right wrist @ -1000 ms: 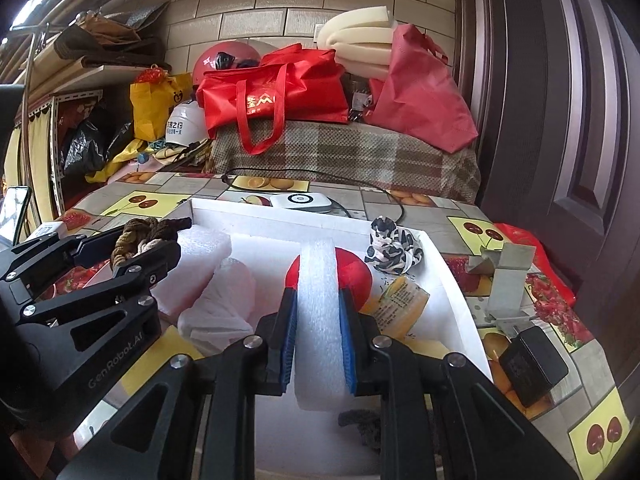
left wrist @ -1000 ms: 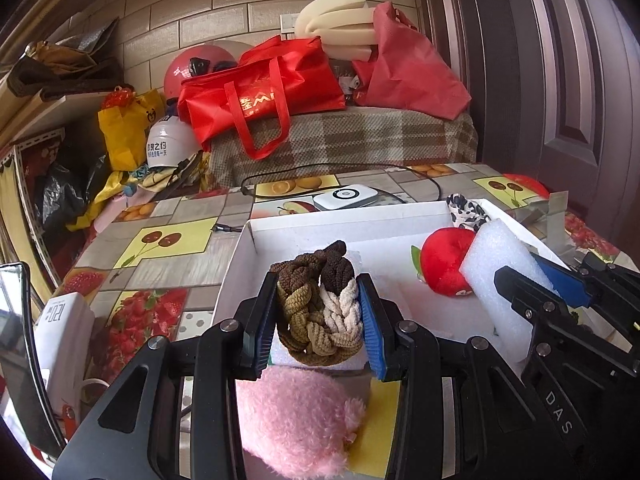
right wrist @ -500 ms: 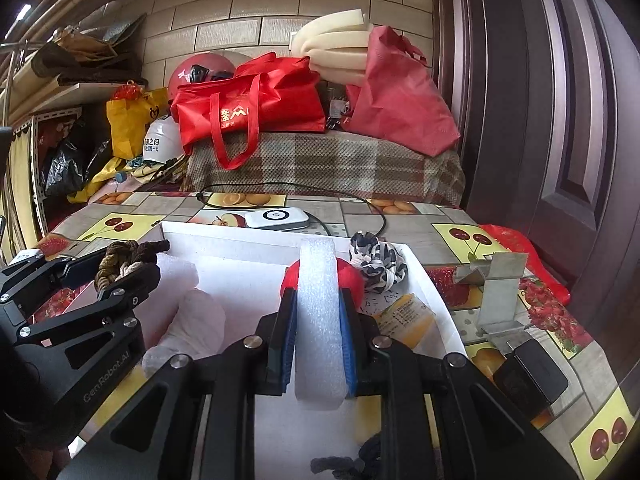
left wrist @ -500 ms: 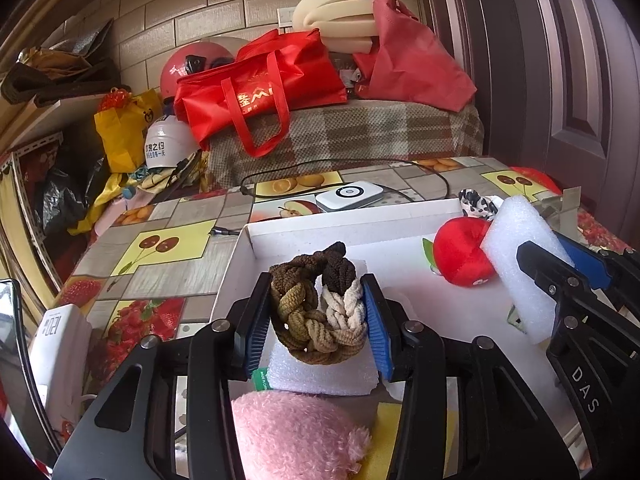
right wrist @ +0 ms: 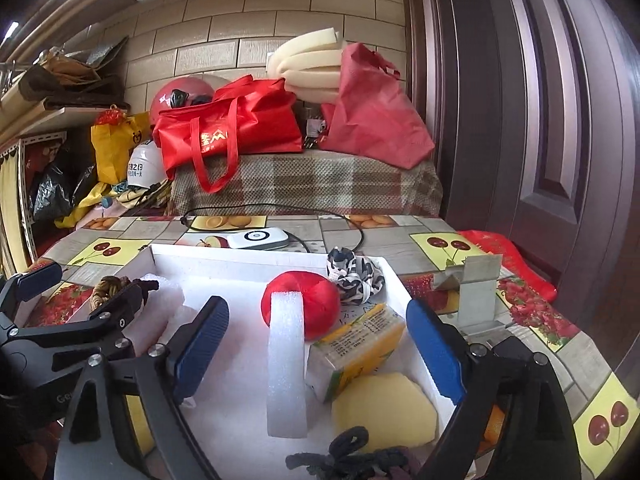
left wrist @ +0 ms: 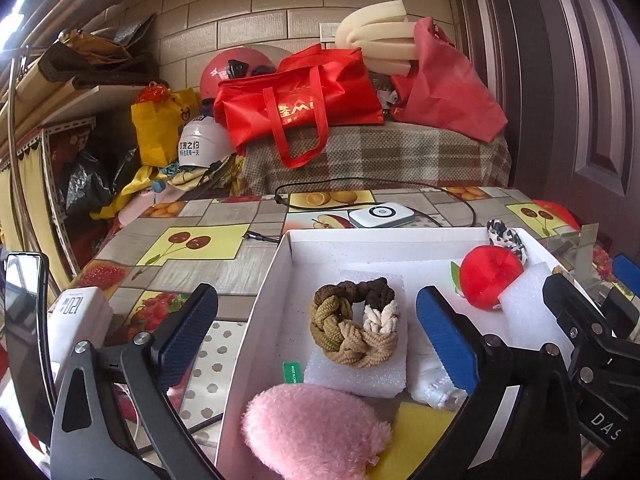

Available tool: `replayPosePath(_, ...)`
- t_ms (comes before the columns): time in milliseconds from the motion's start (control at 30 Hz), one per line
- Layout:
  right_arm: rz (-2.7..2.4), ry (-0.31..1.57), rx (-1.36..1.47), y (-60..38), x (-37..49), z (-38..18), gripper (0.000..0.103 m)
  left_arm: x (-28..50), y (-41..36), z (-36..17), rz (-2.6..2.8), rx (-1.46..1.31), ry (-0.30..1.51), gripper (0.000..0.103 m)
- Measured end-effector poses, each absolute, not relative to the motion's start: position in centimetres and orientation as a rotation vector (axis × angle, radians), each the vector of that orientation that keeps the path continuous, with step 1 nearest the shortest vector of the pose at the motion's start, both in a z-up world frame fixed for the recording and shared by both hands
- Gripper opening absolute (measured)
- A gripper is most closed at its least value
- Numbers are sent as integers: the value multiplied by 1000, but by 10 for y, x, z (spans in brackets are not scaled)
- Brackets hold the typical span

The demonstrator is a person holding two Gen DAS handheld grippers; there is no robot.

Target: Organize soft objects

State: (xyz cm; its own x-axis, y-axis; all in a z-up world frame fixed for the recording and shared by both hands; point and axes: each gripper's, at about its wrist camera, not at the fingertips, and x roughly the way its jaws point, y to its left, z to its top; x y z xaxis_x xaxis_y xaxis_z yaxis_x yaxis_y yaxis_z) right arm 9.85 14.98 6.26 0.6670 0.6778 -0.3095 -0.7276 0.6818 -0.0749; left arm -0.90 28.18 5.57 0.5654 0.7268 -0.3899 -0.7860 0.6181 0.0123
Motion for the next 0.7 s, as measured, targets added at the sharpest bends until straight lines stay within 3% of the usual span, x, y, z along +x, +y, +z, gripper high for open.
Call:
replayPosePath(33,794,266,-189,148,99,63,103,-11,281,57,886,-171,365,103)
replayPosePath(700,783,250,-168,113,74,63,103,-50,240,60,871,-158,328,103)
